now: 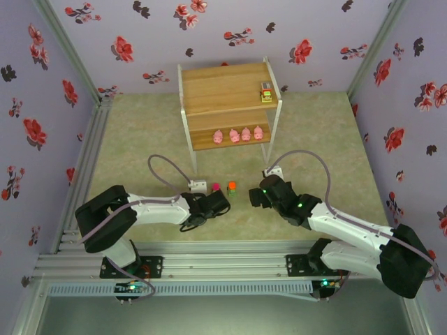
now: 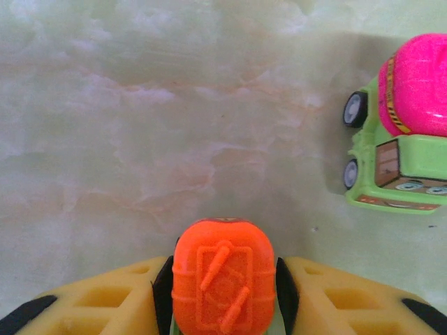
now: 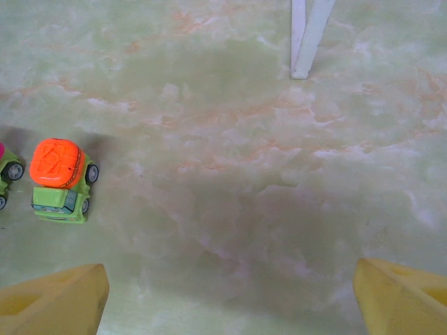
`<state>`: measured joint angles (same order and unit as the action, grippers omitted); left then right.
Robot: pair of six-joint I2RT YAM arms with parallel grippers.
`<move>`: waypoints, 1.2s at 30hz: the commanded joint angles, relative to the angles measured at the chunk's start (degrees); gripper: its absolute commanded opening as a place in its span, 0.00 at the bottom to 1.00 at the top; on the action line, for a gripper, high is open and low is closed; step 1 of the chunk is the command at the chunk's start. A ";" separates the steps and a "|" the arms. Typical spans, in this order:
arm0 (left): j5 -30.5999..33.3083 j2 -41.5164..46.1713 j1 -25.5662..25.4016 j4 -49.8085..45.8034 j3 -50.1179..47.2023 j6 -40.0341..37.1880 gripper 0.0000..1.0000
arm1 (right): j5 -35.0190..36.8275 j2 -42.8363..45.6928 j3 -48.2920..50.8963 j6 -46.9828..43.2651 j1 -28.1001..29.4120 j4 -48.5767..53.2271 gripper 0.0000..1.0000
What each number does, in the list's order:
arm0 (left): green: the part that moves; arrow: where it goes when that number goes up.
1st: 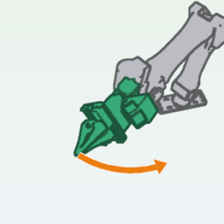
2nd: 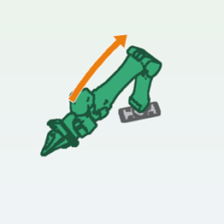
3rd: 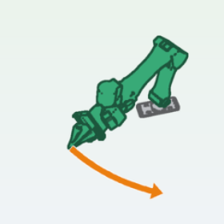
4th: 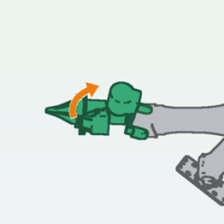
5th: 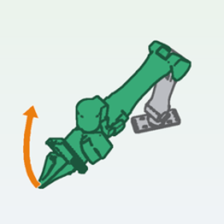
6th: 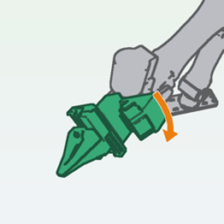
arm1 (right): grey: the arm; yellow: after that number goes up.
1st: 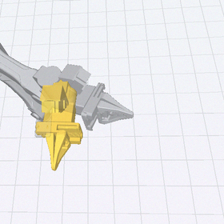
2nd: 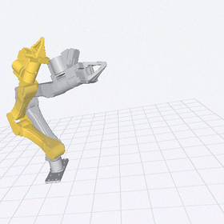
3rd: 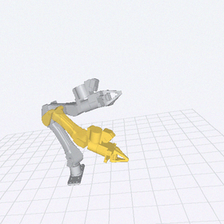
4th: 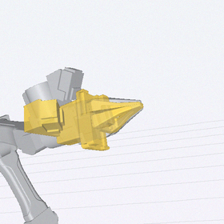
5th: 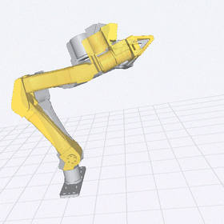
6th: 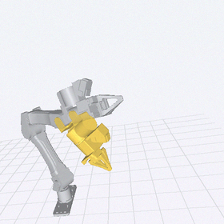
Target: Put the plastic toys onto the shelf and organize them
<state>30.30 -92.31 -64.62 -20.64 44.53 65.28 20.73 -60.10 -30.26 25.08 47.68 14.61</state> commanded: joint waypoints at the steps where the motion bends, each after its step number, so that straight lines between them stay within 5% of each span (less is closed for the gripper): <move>1: 0.12 -0.70 -0.58 -1.62 1.08 0.47 0.45 | 0.63 0.22 0.20 -0.61 0.49 -0.59 0.91; 16: 0.07 -1.72 -1.20 -3.46 2.14 2.01 0.46 | 0.71 0.40 0.20 -0.48 0.48 -0.55 0.91; 36: 0.31 -0.10 -1.55 -3.16 2.24 1.11 0.30 | 0.76 0.77 0.45 -0.49 0.52 -0.72 0.91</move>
<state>30.15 -93.51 -65.65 -22.20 45.67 66.26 20.73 -60.10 -30.26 25.08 47.68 14.61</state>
